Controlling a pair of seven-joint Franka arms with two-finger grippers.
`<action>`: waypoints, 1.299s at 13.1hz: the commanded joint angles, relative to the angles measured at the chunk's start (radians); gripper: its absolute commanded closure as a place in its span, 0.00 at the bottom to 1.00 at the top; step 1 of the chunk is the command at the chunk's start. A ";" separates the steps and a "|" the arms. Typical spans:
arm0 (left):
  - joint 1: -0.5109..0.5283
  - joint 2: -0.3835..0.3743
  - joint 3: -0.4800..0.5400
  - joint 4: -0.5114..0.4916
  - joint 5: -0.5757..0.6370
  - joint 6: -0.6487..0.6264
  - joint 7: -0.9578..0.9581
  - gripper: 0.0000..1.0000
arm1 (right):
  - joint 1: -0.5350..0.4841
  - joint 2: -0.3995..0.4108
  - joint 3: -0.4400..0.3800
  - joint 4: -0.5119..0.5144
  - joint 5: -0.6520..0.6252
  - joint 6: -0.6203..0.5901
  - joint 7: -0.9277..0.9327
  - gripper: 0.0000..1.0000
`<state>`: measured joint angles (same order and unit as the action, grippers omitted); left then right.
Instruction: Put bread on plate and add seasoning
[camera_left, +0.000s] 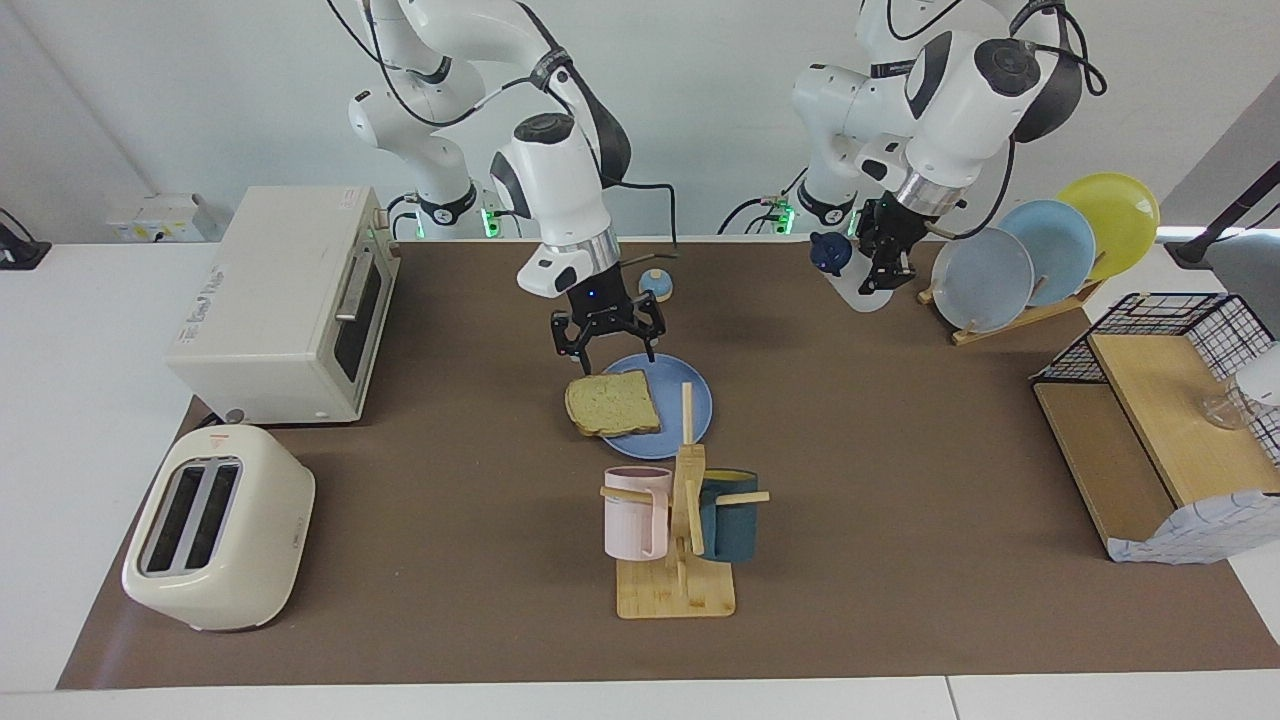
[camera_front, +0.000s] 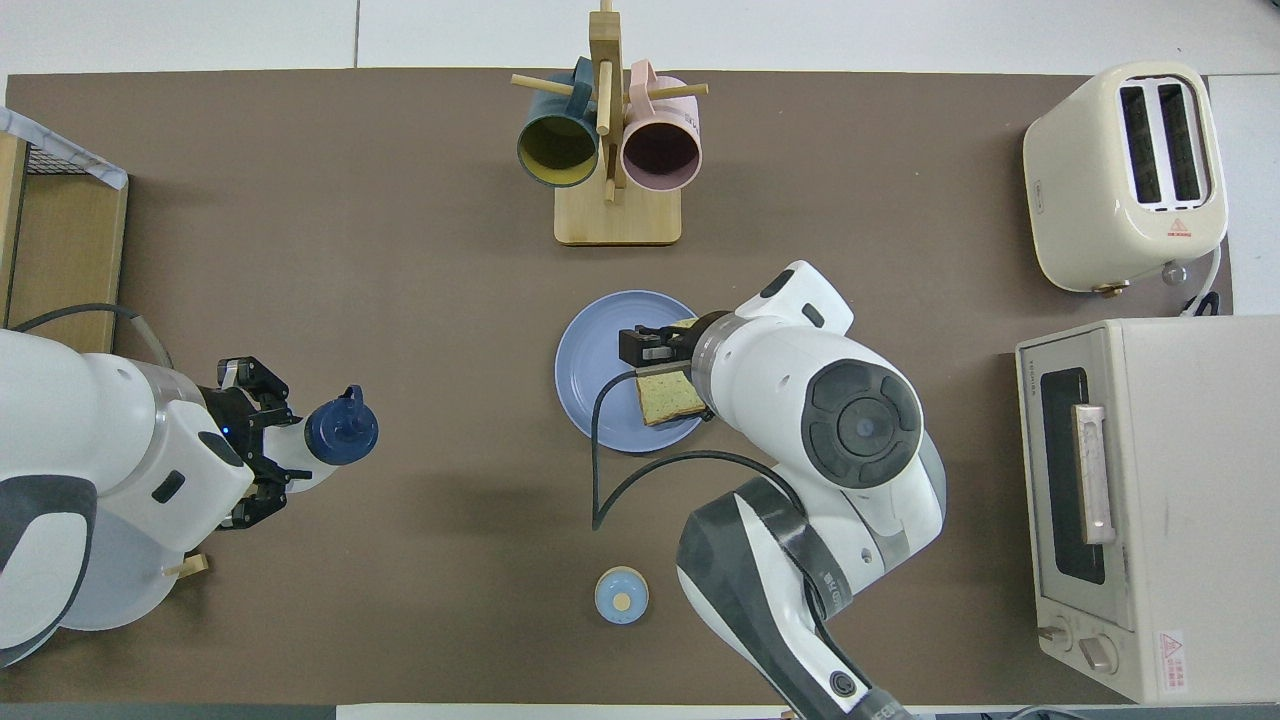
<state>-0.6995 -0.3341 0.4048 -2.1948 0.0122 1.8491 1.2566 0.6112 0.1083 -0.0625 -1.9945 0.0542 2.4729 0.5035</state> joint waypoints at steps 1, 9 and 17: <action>0.012 -0.034 -0.014 -0.033 0.020 0.024 -0.017 1.00 | -0.040 0.056 0.006 0.141 0.003 -0.125 -0.003 0.00; 0.008 -0.034 -0.041 -0.034 0.020 0.051 -0.077 1.00 | -0.033 0.114 0.012 0.490 0.286 -0.466 0.186 0.58; -0.006 -0.034 -0.046 -0.042 0.019 0.076 -0.131 1.00 | 0.087 0.022 0.104 0.482 0.274 -0.421 0.435 0.77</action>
<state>-0.7002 -0.3341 0.3629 -2.2026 0.0122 1.8926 1.1569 0.6771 0.1348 0.0338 -1.4992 0.3449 2.0238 0.9150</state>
